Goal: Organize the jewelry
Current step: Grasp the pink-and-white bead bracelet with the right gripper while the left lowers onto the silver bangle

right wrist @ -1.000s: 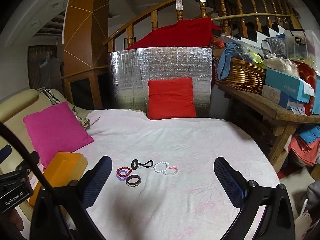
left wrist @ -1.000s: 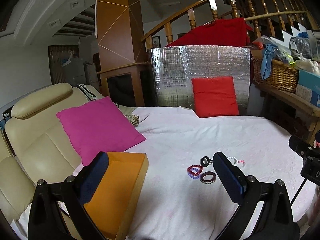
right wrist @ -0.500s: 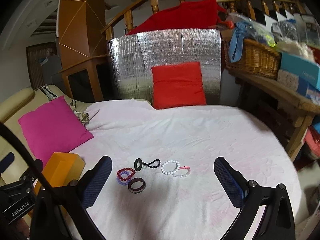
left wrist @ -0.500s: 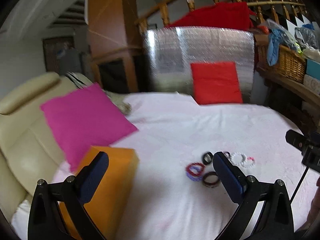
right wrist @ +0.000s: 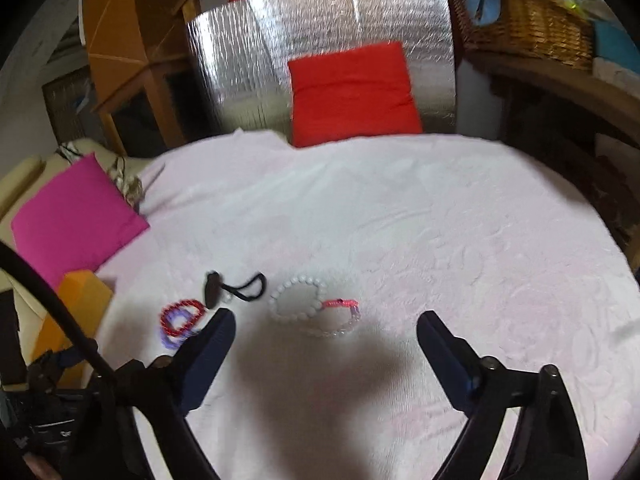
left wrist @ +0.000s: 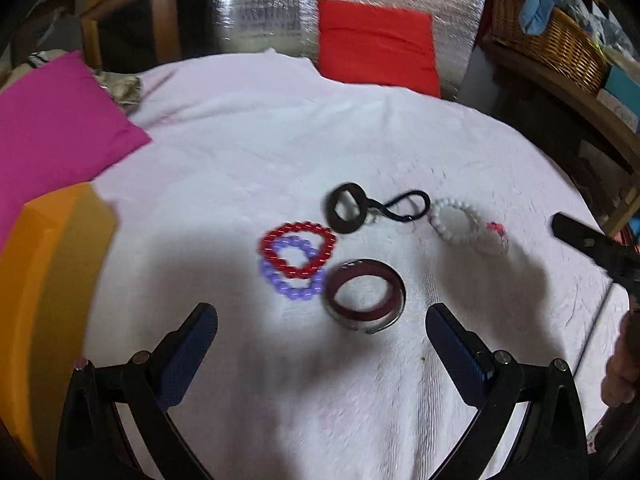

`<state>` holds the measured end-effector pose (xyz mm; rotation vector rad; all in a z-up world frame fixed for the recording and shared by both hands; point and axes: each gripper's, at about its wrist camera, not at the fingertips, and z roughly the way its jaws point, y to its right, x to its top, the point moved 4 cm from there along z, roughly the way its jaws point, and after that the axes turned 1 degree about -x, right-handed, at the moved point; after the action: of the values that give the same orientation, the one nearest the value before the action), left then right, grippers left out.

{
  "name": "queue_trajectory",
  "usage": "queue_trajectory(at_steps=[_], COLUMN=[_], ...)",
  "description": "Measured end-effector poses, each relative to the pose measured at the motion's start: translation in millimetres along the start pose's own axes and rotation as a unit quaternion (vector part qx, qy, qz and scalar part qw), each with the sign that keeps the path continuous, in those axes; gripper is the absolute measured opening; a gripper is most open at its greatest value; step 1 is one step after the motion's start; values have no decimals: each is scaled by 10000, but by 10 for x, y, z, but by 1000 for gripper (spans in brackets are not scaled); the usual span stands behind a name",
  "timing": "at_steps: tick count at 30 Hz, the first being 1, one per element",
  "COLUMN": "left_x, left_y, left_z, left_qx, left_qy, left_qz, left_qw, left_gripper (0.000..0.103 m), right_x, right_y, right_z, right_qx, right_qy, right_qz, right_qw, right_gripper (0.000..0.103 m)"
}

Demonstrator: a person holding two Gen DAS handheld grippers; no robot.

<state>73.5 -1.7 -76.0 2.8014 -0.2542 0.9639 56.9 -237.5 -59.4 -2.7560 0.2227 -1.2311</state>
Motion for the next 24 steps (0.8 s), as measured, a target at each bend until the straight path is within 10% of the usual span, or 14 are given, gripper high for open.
queue_trajectory(at_steps=[4, 24], left_x=[-32, 4], left_y=[18, 12], left_z=[204, 526], left_qx=[-121, -396], left_qy=[-203, -333], left_qz=[-34, -60], left_qw=[9997, 9986], left_gripper=[103, 58], right_x=[-62, 28], right_y=[120, 154], right_z=[420, 883], right_qx=[155, -163], right_qy=[-723, -944], right_qz=[195, 52], right_qw=[9971, 9954], right_gripper=[61, 32])
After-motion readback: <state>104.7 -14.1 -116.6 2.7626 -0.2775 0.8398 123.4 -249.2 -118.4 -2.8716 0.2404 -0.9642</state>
